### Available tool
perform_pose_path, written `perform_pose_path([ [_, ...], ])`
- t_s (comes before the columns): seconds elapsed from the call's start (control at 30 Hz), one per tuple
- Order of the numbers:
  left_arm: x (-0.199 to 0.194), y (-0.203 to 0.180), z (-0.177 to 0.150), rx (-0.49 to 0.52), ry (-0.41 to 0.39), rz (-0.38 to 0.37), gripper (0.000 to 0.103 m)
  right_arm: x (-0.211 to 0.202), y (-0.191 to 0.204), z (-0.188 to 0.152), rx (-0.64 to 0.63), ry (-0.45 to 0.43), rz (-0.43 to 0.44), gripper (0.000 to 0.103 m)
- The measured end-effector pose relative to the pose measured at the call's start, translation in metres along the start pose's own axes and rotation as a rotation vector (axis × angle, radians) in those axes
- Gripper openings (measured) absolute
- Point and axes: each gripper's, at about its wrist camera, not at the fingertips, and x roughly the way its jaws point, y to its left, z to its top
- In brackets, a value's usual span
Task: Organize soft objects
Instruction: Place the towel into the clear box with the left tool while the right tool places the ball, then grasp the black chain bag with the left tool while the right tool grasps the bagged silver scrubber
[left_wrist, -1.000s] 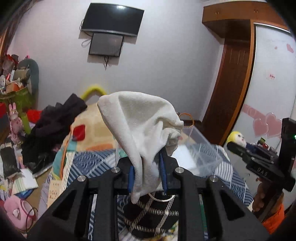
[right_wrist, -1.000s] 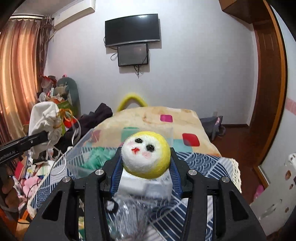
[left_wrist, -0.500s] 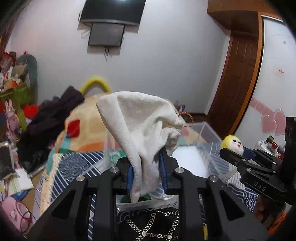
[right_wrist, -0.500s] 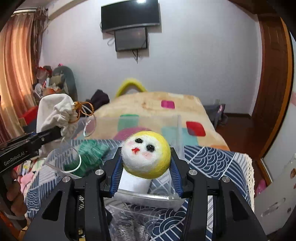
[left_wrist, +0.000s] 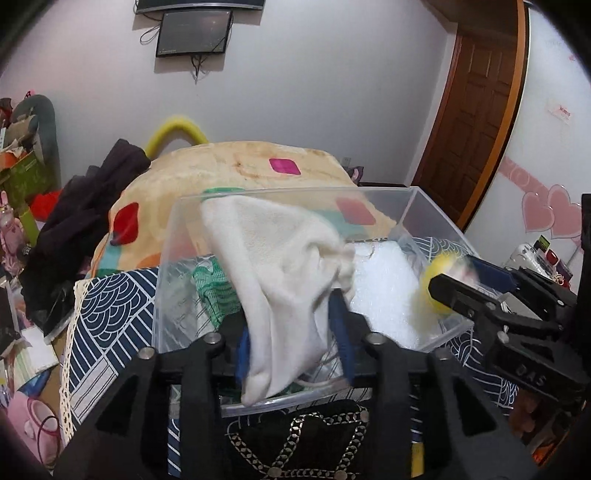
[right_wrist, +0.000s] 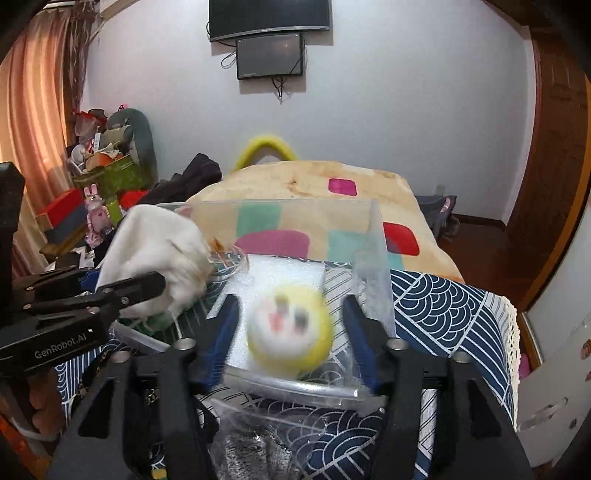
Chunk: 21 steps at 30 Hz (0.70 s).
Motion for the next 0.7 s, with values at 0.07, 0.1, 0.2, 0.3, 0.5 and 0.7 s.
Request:
perform_pose_path([
  [0.07, -0.002, 0.001, -0.001, -0.008, -0.001, 0.0, 0.06, -0.004, 0.002, 0.0, -0.008, -0.017, -0.01, 0.069],
  [0.1, -0.004, 0.002, -0.002, -0.009, -0.005, 0.0, 0.061, -0.006, 0.003, 0.0, -0.014, -0.024, -0.015, 0.069],
  [0.2, -0.012, 0.002, -0.002, 0.003, -0.018, 0.001, 0.064, -0.014, 0.005, 0.003, -0.021, -0.043, -0.008, 0.07],
  [0.3, -0.025, 0.0, 0.0, 0.013, -0.031, -0.006, 0.077, -0.025, 0.006, 0.006, -0.024, -0.075, -0.009, 0.074],
  [0.5, -0.068, -0.006, 0.0, 0.043, -0.125, 0.027, 0.101, -0.05, 0.008, 0.008, -0.03, -0.141, -0.01, 0.08],
  [0.7, -0.087, 0.0, -0.012, 0.031, -0.114, 0.033, 0.102, -0.062, 0.006, -0.004, -0.017, -0.153, 0.002, 0.081],
])
